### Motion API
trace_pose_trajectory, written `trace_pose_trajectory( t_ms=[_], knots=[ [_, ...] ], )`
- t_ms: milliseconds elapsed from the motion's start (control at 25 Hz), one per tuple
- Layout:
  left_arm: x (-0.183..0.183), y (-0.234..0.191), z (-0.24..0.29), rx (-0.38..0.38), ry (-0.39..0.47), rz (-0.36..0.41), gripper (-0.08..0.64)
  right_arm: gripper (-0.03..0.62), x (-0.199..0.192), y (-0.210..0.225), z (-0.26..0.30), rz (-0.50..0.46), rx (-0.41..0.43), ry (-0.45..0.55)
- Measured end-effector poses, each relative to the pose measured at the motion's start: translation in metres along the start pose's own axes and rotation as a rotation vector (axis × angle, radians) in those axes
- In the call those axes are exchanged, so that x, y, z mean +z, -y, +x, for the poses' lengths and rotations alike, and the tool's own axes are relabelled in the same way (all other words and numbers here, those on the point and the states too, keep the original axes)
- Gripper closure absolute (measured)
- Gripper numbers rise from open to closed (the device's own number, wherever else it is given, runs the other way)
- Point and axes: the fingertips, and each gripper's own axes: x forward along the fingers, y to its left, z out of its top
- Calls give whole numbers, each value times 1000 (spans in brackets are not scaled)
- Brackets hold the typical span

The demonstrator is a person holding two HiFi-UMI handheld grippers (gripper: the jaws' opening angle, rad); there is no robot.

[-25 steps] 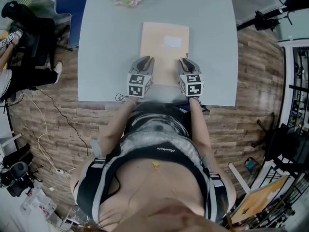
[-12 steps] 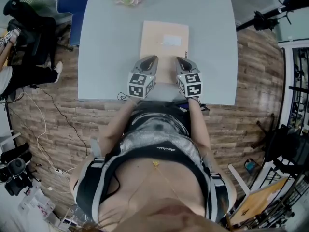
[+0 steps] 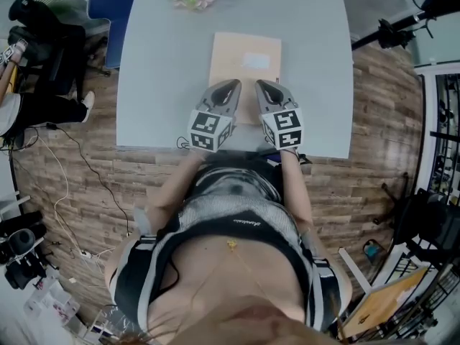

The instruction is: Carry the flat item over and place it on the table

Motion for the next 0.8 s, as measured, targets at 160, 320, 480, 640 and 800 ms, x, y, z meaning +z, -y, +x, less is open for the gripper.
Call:
trace_pose_trajectory(
  t_ms=[160, 320, 480, 640, 800],
  knots=[
    [22, 6, -4, -7, 46, 15, 548, 588, 33, -6, -10, -2, 17, 75],
    [46, 12, -7, -18, 91, 29, 548, 588, 61, -8, -21, 17, 37, 147],
    [73, 17, -14, -36, 148, 29, 548, 588, 83, -11, -31, 42, 56, 206],
    [99, 25, -22, -55, 201, 36, 548, 588, 106, -16, -43, 43, 77, 261],
    [121, 32, -28, -73, 247, 46, 548, 588, 128, -22, -53, 10, 87, 305]
  ],
)
